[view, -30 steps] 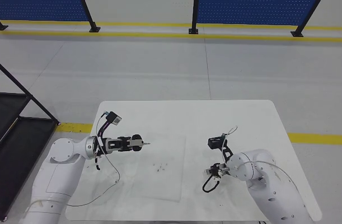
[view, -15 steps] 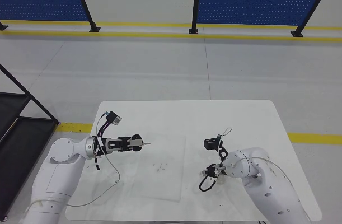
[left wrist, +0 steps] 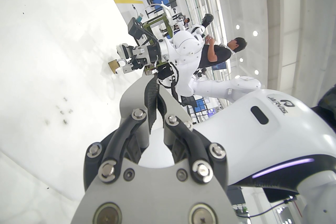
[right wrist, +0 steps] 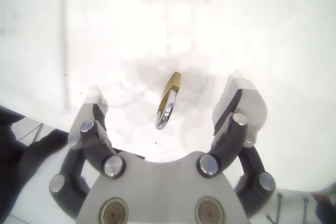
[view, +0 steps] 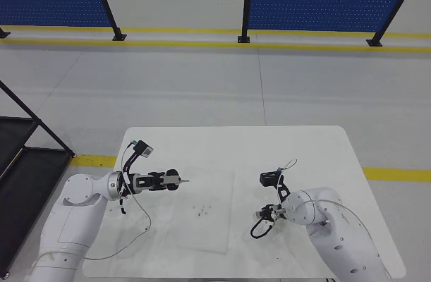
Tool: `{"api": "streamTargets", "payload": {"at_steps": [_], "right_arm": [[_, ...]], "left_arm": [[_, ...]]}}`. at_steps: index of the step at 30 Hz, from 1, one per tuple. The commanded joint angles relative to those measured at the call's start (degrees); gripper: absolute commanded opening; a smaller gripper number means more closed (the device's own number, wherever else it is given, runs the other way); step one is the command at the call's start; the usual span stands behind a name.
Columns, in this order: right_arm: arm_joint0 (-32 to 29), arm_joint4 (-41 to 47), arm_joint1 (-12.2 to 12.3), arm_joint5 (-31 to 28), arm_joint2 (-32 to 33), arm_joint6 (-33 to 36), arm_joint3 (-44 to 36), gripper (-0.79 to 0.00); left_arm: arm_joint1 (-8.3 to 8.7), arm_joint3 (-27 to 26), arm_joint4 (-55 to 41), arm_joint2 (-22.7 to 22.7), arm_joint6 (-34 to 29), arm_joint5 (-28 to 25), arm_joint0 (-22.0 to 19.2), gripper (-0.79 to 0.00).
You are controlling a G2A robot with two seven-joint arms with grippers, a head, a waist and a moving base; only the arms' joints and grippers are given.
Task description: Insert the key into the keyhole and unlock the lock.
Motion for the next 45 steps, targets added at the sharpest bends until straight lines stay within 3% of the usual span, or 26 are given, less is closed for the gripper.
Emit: {"api": "streamTargets", "payload": {"at_steps": [1, 13, 14, 16, 17, 21, 41, 45], "right_arm": [[-0.7, -0.67, -0.01, -0.37, 0.67, 0.36, -0.51, 0.0], [-3.41, -4.35, -1.19, -1.88, 2.26, 1.87, -1.7, 0.0], [-3.54, -4.42, -1.27, -1.88, 2.34, 1.87, -1.68, -0.151], [-3.81, -4.55, -1.43, -1.88, 2.41, 1.87, -1.6, -0.296], [-3.9, -4.59, -1.51, -1.88, 2.44, 1.87, -1.57, -0.332], [-4.18, -4.99, -1.81, -1.88, 2.46, 1.87, -1.55, -0.403], [-4.22, -6.08, -2.77, -1.89, 1.65, 1.87, -1.26, -0.52], [-4.12, -5.98, -2.88, -1.89, 1.6, 1.87, -0.67, -0.683]], "left_arm": [[0.0, 0.0, 0.0, 0.0, 0.0, 0.0, 0.0, -0.785], [0.0, 0.0, 0.0, 0.0, 0.0, 0.0, 0.0, -0.785], [0.0, 0.0, 0.0, 0.0, 0.0, 0.0, 0.0, -0.785], [0.0, 0.0, 0.0, 0.0, 0.0, 0.0, 0.0, -0.785], [0.0, 0.0, 0.0, 0.0, 0.0, 0.0, 0.0, -0.785], [0.0, 0.0, 0.0, 0.0, 0.0, 0.0, 0.0, -0.785], [0.0, 0.0, 0.0, 0.0, 0.0, 0.0, 0.0, -0.785], [0.0, 0.0, 0.0, 0.0, 0.0, 0.0, 0.0, -0.785]]}}
